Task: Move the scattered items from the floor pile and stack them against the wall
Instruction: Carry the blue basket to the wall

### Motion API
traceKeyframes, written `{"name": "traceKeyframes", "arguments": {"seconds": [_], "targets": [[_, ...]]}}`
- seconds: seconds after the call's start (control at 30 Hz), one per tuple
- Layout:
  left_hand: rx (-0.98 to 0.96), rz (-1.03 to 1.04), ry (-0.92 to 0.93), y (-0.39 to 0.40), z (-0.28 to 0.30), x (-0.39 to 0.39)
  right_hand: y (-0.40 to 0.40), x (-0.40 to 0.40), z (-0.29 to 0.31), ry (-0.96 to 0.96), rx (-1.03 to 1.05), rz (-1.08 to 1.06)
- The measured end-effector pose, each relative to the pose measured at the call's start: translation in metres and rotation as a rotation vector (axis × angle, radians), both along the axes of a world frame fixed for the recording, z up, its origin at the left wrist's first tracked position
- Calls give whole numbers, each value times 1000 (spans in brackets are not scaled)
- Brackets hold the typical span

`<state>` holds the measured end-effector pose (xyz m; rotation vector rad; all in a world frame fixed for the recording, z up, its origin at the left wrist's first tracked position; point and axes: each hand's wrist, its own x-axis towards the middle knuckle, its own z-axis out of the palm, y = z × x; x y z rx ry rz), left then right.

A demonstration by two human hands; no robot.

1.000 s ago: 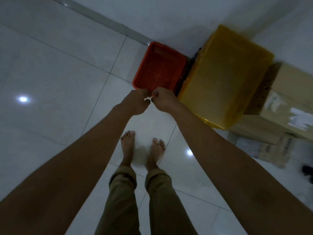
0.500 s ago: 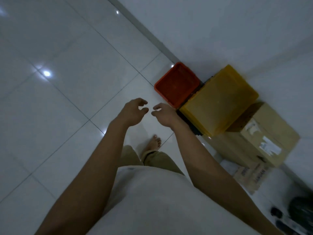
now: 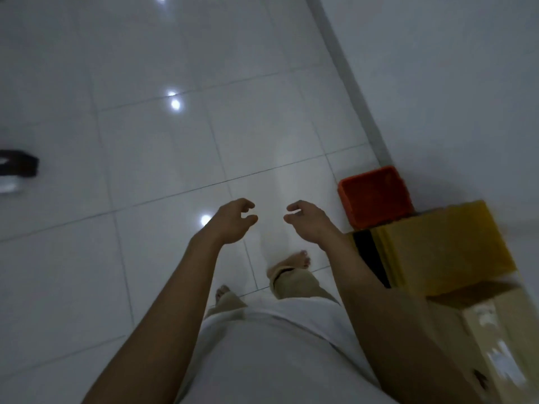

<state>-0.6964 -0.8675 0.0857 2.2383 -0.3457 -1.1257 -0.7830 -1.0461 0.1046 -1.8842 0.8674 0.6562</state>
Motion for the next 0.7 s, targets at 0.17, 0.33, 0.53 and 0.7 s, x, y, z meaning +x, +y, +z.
{"name": "traceKeyframes", "arguments": {"seconds": [0.17, 0.33, 0.53, 0.7], "targets": [[-28, 245, -43, 111, 23, -19, 99, 31, 19, -70, 23, 207], [-10, 484, -46, 223, 40, -49, 209, 52, 31, -114, 56, 466], [-4, 864, -68, 323, 55, -86, 315, 73, 41, -84, 78, 845], [-6, 1141, -83, 369, 56, -117, 389, 94, 46, -80, 124, 1095]]}}
